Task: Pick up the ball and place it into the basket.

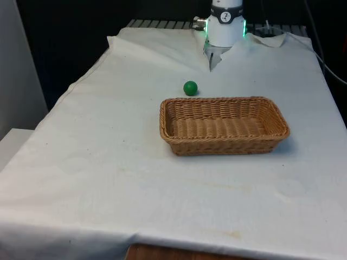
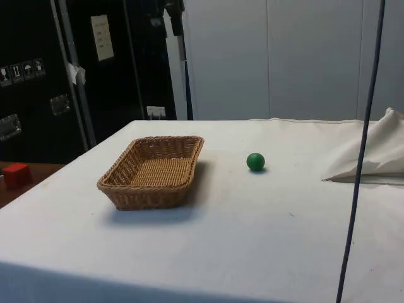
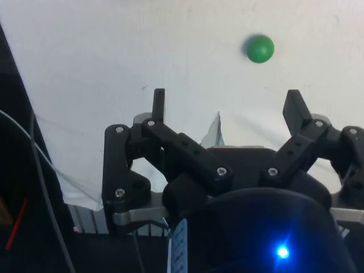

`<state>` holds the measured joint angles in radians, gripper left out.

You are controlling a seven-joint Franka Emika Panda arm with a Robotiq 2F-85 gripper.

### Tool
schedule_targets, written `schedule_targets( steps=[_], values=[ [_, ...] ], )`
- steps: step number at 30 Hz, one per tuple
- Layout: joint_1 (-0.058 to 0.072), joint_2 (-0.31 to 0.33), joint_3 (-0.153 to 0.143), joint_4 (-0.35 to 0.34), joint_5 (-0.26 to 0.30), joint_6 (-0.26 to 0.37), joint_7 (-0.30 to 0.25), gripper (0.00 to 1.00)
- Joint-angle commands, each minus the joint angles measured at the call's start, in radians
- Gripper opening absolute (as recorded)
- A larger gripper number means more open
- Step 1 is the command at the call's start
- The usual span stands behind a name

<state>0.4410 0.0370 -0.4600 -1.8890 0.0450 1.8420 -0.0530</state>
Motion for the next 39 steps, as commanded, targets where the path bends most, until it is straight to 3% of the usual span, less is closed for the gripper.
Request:
schedule_targets(
  steps=[1,2,18,20,29,30,38,39],
  values=[
    [0.0,-0.023,0.0,-0.025,-0.016,0.014,0.006,1.0],
    [-0.001,-0.007,0.0,-0.008,-0.003,0.001,0.0,1.0],
    [-0.009,-0.124,-0.014,-0.182,-0.062,0.082,0.006,1.0],
    [-0.008,-0.115,-0.015,-0.174,-0.051,0.067,0.002,1.0],
    [-0.017,-0.201,-0.025,-0.302,-0.114,0.137,0.012,1.0],
    [-0.014,-0.188,-0.026,-0.285,-0.1,0.118,0.005,1.0],
    [-0.025,-0.259,-0.036,-0.406,-0.155,0.196,0.016,1.0],
    [-0.02,-0.25,-0.038,-0.393,-0.141,0.178,0.008,1.0]
  ],
)
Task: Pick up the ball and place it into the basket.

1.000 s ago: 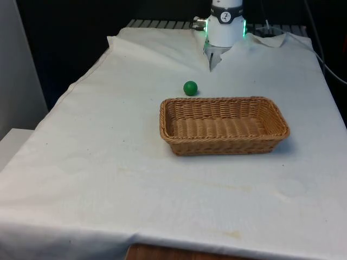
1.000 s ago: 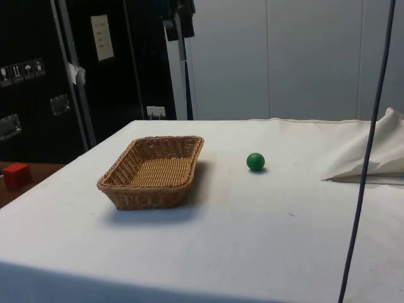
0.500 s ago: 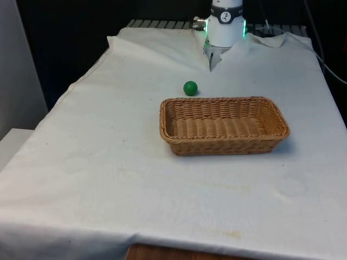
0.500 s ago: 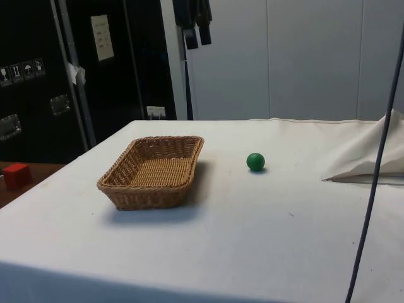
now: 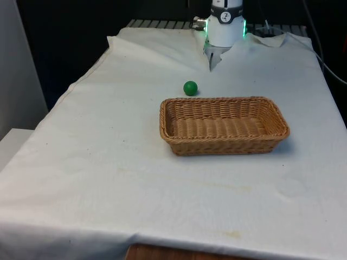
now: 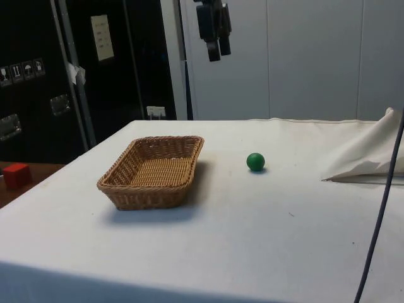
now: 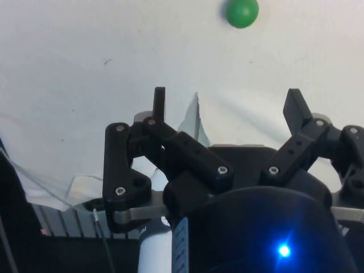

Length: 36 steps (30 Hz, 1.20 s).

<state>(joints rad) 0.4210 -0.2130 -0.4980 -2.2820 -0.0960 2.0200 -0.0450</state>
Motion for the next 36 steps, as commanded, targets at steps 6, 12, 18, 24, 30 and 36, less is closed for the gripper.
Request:
schedule_targets(
  steps=[6,12,18,24,30,36],
  values=[
    [-0.008,-0.039,-0.02,-0.09,-0.03,0.08,-0.001,1.0],
    [-0.009,-0.045,-0.044,-0.114,-0.034,0.102,-0.021,1.0],
    [-0.012,-0.05,-0.075,-0.137,-0.038,0.119,-0.052,1.0],
    [-0.019,-0.068,-0.099,-0.196,-0.059,0.171,-0.063,1.0],
    [-0.022,-0.075,-0.116,-0.248,-0.084,0.23,-0.05,1.0],
    [-0.021,-0.06,-0.124,-0.28,-0.096,0.29,-0.015,1.0]
  ],
)
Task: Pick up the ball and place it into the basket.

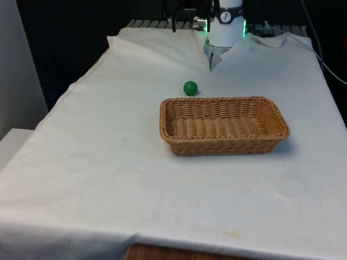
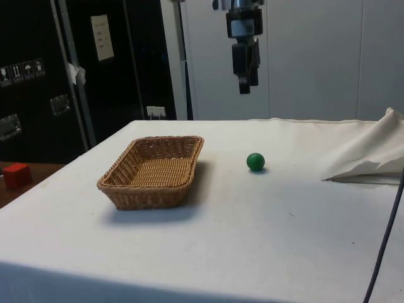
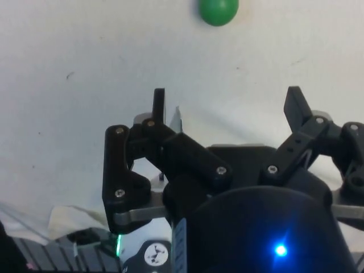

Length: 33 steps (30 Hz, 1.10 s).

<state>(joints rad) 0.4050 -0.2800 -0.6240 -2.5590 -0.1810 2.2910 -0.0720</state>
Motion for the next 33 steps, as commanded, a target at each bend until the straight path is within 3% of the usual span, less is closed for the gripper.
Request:
schedule_targets(
  steps=[1,6,8,9,17,18,22,25,26,27,33],
  values=[
    [-0.005,0.011,0.001,-0.007,-0.012,0.028,0.017,1.0],
    [-0.005,0.044,-0.005,-0.03,-0.008,0.088,0.046,1.0],
    [0.0,0.043,-0.006,-0.024,-0.001,0.07,0.037,1.0],
    [-0.004,0.055,-0.008,-0.039,-0.006,0.108,0.053,1.0],
    [0.0,0.099,-0.024,-0.093,0.003,0.218,0.046,1.0],
    [0.0,0.099,-0.02,-0.08,0.0,0.194,0.051,1.0],
    [0.004,0.123,-0.034,-0.125,0.01,0.279,0.031,1.0],
    [0.006,0.143,-0.037,-0.137,0.019,0.313,0.016,1.0],
    [0.0,0.14,-0.032,-0.132,0.001,0.297,0.033,1.0],
    [0.007,0.151,-0.037,-0.14,0.023,0.322,0.01,1.0],
    [0.01,0.217,-0.03,-0.143,0.061,0.377,-0.035,1.0]
  ],
)
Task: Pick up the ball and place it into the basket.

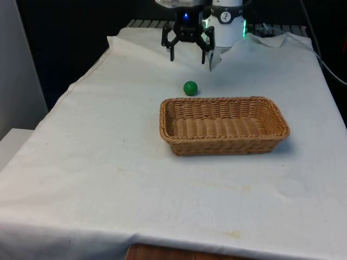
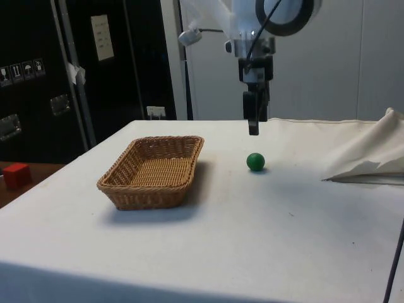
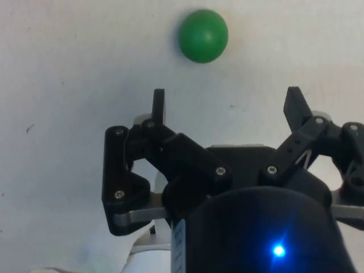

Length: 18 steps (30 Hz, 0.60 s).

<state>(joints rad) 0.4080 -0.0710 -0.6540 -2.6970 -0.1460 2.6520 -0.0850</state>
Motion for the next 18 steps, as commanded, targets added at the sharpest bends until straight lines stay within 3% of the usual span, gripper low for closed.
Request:
schedule_targets(
  steps=[1,2,4,9,10,11,18],
  values=[
    [0.0,0.009,0.001,0.0,0.006,0.007,-0.007,1.0],
    [0.007,0.018,0.002,-0.004,0.031,0.022,-0.029,1.0],
    [0.009,0.047,0.007,-0.001,0.044,0.043,-0.043,1.0],
    [0.007,0.089,0.017,0.014,0.07,0.063,-0.063,1.0],
    [0.005,0.101,0.014,0.02,0.049,0.062,-0.047,1.0],
    [0.006,0.096,0.019,0.018,0.076,0.065,-0.066,1.0],
    [0.006,0.114,0.028,0.018,0.108,0.079,-0.085,1.0]
  ],
)
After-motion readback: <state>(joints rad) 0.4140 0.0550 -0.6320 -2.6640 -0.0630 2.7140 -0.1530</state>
